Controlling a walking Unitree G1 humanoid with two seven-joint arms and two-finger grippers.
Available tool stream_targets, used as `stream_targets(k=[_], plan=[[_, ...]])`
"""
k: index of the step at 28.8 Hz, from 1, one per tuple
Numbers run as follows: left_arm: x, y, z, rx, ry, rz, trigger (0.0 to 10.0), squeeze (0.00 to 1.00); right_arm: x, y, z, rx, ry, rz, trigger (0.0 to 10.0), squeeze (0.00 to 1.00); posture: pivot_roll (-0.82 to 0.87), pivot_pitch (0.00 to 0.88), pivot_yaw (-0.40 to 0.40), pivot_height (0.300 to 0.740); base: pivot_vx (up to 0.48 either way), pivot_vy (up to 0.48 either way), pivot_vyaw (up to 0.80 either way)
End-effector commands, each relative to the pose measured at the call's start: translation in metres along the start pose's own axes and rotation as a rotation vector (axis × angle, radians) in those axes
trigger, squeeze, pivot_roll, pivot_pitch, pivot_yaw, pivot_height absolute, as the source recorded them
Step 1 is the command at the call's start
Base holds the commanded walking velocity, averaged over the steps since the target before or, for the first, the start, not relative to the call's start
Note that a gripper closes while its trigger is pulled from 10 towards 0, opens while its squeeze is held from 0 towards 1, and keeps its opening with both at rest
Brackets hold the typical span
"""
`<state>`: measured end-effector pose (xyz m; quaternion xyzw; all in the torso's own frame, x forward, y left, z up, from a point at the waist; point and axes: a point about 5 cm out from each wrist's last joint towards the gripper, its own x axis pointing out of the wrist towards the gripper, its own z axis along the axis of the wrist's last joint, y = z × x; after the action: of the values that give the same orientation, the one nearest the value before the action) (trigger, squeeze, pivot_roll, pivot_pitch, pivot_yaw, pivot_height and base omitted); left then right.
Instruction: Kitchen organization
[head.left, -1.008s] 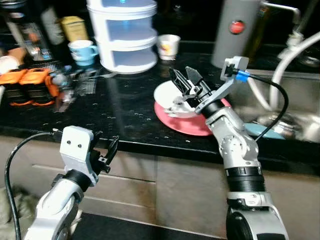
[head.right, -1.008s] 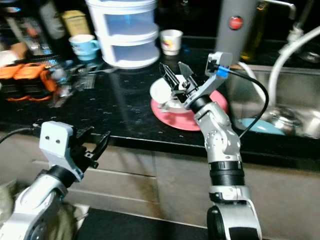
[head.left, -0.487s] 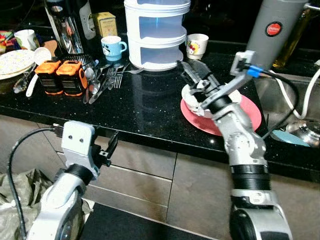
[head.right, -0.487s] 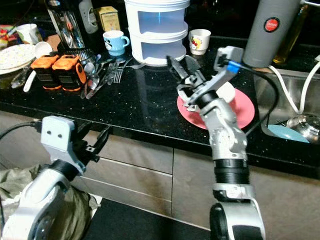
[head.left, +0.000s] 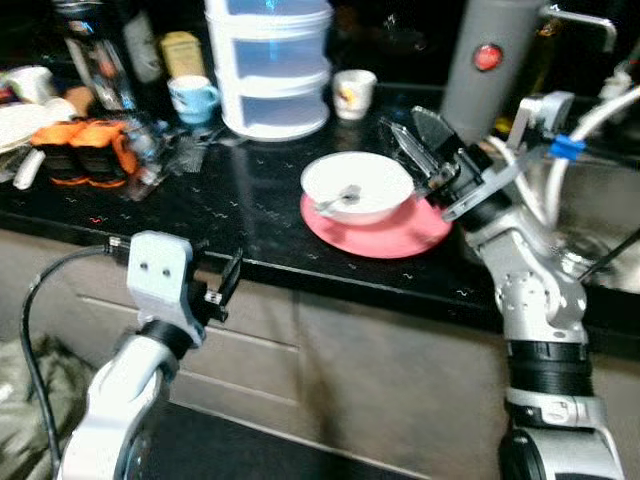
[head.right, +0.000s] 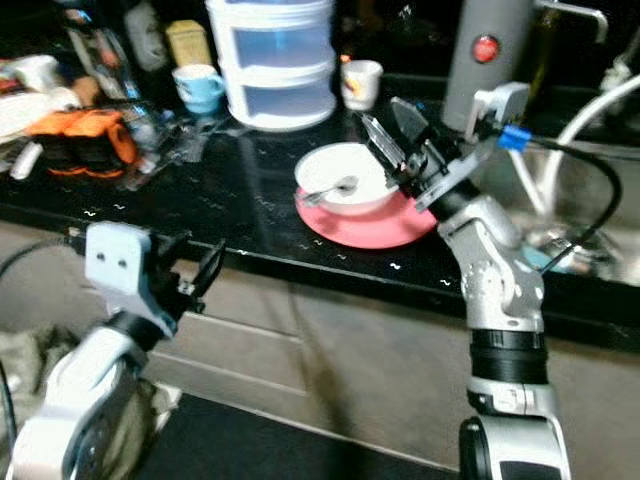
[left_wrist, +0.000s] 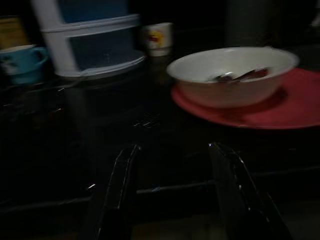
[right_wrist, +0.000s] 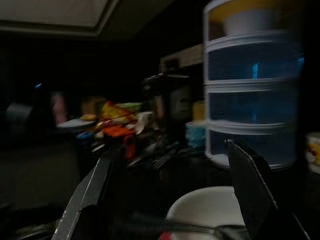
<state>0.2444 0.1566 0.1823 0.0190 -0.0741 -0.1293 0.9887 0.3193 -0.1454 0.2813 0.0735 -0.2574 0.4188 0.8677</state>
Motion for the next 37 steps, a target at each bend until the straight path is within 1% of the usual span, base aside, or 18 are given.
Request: stream_targets(k=[1,5,8,11,12,15,16,18,19,20,21,27,28,29,30,33,34,37], plan=[[0.000,0.003,-0.004,-0.003,0.014,0.012,10.0,0.00,0.004,0.007,0.001,0.002,0.006,0.054,10.0,0.00,0.13,0.000,0.021,0.740,0.000,0.000,0.00],[0.001,0.001,-0.004,-0.004,0.011,0.005,10.0,0.00,0.005,0.030,-0.001,-0.044,0.115,0.254,10.0,0.00,0.13,0.000,0.022,0.740,0.000,0.000,0.00],[0.002,0.000,-0.004,-0.004,0.010,0.003,10.0,0.00,0.006,0.035,-0.004,-0.058,0.136,0.274,10.0,0.00,0.13,0.000,0.022,0.740,0.000,0.000,0.00],[0.002,-0.001,-0.004,-0.006,0.008,0.000,10.0,0.00,0.014,0.039,-0.012,-0.121,0.164,0.233,10.0,0.00,0.12,0.000,0.022,0.740,0.000,0.000,0.00],[0.002,-0.001,-0.004,-0.006,0.007,-0.001,10.0,0.00,0.020,0.040,-0.017,-0.165,0.163,0.186,10.0,0.00,0.12,0.000,0.022,0.740,0.000,0.000,0.00],[0.002,-0.001,-0.005,-0.006,0.009,-0.002,10.0,0.00,0.029,0.039,-0.020,-0.206,0.147,0.101,10.0,0.00,0.12,0.000,0.018,0.740,0.000,0.000,0.00],[0.002,-0.001,-0.006,-0.004,0.012,-0.002,10.0,0.00,0.031,0.039,-0.021,-0.208,0.143,0.091,10.0,0.12,0.12,0.000,0.017,0.740,0.000,0.000,0.00],[0.001,-0.001,-0.007,-0.002,0.014,-0.002,10.0,0.00,0.032,0.040,-0.021,-0.208,0.142,0.087,10.0,0.12,0.12,0.000,0.017,0.740,0.000,0.000,0.00],[0.000,-0.002,-0.009,-0.001,0.022,-0.002,10.0,0.00,0.036,0.044,-0.023,-0.219,0.144,0.091,10.0,0.87,0.12,0.000,0.015,0.740,0.000,0.000,0.00],[0.000,-0.002,-0.009,-0.001,0.022,-0.002,10.0,0.00,0.036,0.044,-0.023,-0.219,0.144,0.091,10.0,0.87,0.12,0.000,0.015,0.740,0.000,0.000,0.00],[0.000,-0.003,-0.010,-0.001,0.025,-0.002,10.0,0.00,0.038,0.047,-0.025,-0.224,0.147,0.100,10.0,1.00,0.12,0.000,0.013,0.740,0.000,0.000,0.00],[-0.002,-0.003,-0.013,0.004,0.034,0.005,10.0,0.00,0.044,0.058,-0.030,-0.257,0.148,0.143,10.0,1.00,0.13,0.000,0.003,0.740,0.000,0.000,0.00],[-0.002,-0.003,-0.013,0.005,0.034,0.007,10.0,0.00,0.045,0.060,-0.031,-0.261,0.142,0.155,10.0,0.85,0.13,0.000,0.001,0.740,0.000,0.000,0.00],[-0.002,-0.003,-0.013,0.005,0.034,0.007,10.0,0.00,0.045,0.060,-0.031,-0.261,0.142,0.155,10.0,0.85,0.13,0.000,0.001,0.740,0.000,0.000,0.00],[-0.002,-0.002,-0.013,0.006,0.034,0.009,10.0,0.00,0.045,0.061,-0.033,-0.270,0.144,0.167,10.0,0.00,0.13,0.000,-0.003,0.740,0.000,0.000,0.00],[-0.003,-0.002,-0.013,0.008,0.033,0.011,10.0,0.00,0.046,0.063,-0.036,-0.294,0.156,0.182,10.0,0.00,0.13,0.000,-0.004,0.740,0.000,0.000,0.00],[-0.003,-0.002,-0.013,0.009,0.032,0.012,10.0,0.00,0.047,0.064,-0.041,-0.345,0.184,0.195,10.0,0.00,0.13,0.000,-0.005,0.740,0.000,0.000,0.00],[-0.003,-0.003,-0.014,0.010,0.031,0.009,10.0,0.00,0.050,0.066,-0.050,-0.426,0.224,0.205,10.0,0.00,0.13,0.000,-0.005,0.740,0.000,0.000,0.00]])
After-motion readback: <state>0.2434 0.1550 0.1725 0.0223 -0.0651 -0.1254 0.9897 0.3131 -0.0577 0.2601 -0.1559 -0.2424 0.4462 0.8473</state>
